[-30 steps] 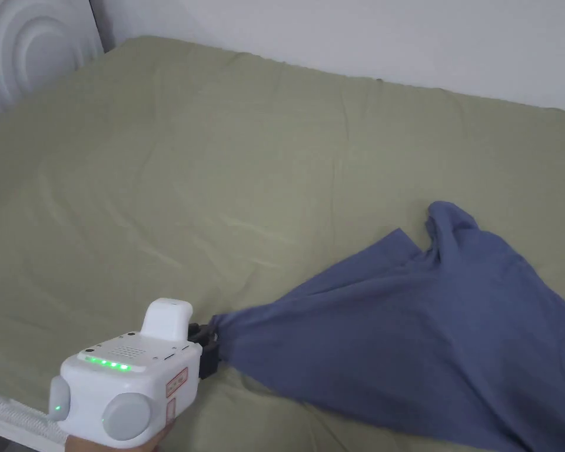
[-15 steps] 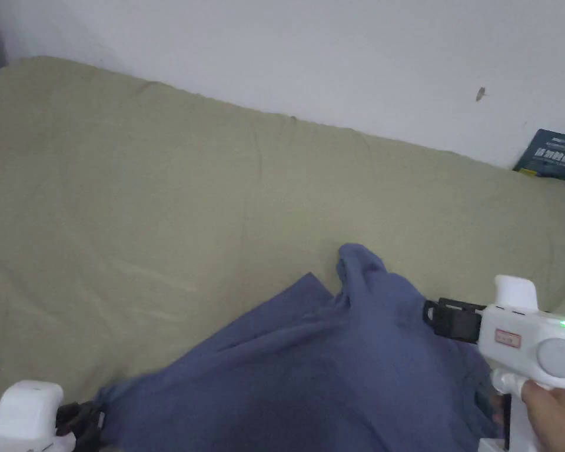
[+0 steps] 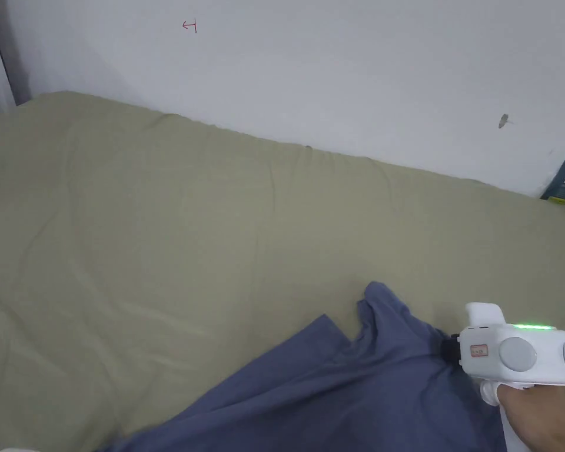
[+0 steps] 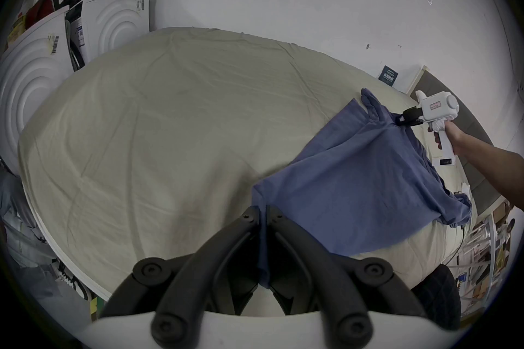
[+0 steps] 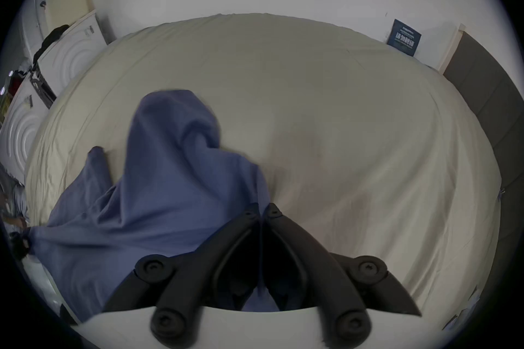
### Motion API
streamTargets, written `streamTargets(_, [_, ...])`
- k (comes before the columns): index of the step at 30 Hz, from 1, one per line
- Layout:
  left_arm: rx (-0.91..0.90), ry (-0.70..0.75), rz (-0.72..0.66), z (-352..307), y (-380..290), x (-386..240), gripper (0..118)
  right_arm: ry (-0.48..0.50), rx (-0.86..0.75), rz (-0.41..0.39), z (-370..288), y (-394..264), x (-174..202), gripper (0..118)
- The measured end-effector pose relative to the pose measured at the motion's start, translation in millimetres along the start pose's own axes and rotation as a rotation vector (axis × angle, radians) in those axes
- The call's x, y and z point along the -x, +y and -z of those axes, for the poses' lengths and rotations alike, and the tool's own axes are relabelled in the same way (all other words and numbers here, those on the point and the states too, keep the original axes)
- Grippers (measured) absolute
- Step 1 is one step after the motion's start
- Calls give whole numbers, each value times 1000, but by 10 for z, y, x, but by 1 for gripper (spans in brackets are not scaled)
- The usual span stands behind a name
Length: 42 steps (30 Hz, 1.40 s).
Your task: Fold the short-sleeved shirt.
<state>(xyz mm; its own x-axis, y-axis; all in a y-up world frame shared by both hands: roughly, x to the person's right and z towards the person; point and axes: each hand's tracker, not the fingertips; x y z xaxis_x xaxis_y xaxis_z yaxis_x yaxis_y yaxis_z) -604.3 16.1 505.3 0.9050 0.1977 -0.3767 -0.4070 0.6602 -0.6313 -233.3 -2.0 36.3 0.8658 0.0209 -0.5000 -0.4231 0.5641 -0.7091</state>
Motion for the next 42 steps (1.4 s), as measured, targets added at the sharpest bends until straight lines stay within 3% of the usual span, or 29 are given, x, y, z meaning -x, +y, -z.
streamTargets(3, [2,-18,12,71,60,-18,0,16,-83,-2,-375,-83,17,1])
streamTargets(6, [-57,-5,2,11,262,-21,0,80,-192,58,-877,-46,-154,1])
streamTargets(9, [-132,-40,-7,-193,657,-99,0,91,-297,7,-1544,24,-246,1])
streamTargets(14, [-281,-121,19,-484,1487,-374,0,117,-482,-3,-2769,370,-401,1])
streamTargets(20, [-419,-176,58,-934,2631,-896,0,33,-690,-10,-4068,897,-726,1])
streamTargets(24, [-486,-177,69,-1178,3348,-1175,0,1,-801,59,-4718,1215,-942,1])
streamTargets(35, [-625,-100,53,-1626,4972,-1511,0,-65,-988,117,-5319,2329,-1086,1])
streamTargets(39, [-708,42,87,-1718,5176,-1603,0,-126,-990,69,-5264,2551,-1006,1])
streamTargets(42, [-685,0,32,-1656,5327,-1551,0,-116,-981,84,-5107,2726,-1077,1])
